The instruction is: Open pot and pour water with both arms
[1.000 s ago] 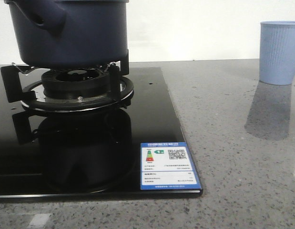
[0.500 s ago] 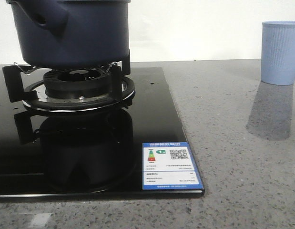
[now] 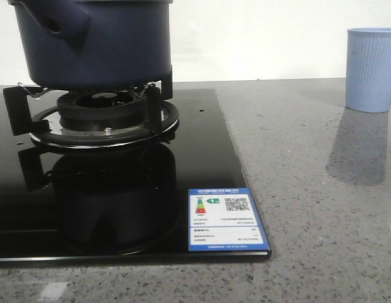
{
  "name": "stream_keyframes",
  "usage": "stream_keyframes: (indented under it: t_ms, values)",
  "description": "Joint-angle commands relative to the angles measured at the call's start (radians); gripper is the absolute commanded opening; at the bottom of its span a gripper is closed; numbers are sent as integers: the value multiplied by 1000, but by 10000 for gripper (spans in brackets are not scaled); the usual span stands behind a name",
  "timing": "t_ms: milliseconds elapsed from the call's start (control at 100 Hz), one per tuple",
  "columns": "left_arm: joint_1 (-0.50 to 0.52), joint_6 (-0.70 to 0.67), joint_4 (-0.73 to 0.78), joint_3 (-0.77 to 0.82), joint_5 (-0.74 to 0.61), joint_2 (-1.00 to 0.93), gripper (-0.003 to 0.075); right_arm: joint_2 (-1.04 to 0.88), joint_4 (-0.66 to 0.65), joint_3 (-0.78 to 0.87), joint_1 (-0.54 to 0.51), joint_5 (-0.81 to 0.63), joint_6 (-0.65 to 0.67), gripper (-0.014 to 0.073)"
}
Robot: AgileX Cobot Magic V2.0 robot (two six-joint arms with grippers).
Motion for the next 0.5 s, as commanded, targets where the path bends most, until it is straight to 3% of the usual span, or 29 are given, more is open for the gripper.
stream_keyframes:
  t_ms: [0,260,340,410,490]
  values:
    - [3,0,-22,-27,-29,9,-19,2,-21,-24,-1,-51,-3,-53]
    - [3,0,-22,-25,-29,9,-19,2,-21,-24,-1,-51,-3,-53]
    - [3,-21,54,-23,-46,9,-19,2,-21,-24,-1,-51,-3,-53]
    - [3,-205,191,-9,-106,9,-19,2,-21,-24,-1,-51,-3,-53]
    - [5,-584,504,27,-192,9,-19,2,-21,-24,-1,-51,-3,-53]
